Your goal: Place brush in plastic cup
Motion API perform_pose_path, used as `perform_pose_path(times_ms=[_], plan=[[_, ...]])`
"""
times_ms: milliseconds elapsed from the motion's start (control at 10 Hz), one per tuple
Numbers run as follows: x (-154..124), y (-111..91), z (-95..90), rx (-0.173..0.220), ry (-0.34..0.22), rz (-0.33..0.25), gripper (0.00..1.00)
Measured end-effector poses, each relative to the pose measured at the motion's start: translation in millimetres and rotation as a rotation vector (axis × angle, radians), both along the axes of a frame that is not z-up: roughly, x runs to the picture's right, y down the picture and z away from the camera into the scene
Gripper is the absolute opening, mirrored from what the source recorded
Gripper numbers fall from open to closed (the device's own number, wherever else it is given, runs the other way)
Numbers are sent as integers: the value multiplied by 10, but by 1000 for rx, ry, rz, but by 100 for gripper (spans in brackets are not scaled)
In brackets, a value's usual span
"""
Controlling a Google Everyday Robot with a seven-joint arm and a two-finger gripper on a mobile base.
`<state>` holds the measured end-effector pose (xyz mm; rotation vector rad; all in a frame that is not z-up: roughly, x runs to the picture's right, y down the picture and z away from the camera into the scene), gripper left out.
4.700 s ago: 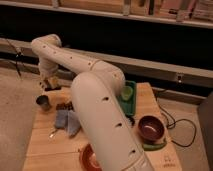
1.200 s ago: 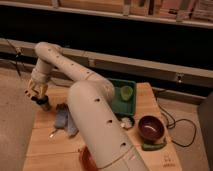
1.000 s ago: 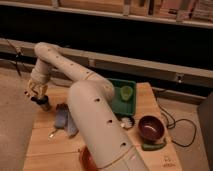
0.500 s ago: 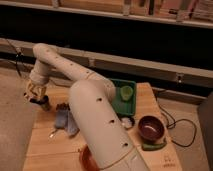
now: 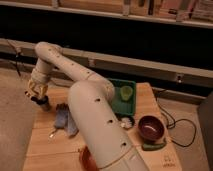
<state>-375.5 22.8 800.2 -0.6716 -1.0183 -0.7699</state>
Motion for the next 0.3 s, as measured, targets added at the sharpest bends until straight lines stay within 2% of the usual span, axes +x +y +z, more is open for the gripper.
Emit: perform_pose_path(times_ms=[300], plan=[[41,-54,39,-6,5,14,100]])
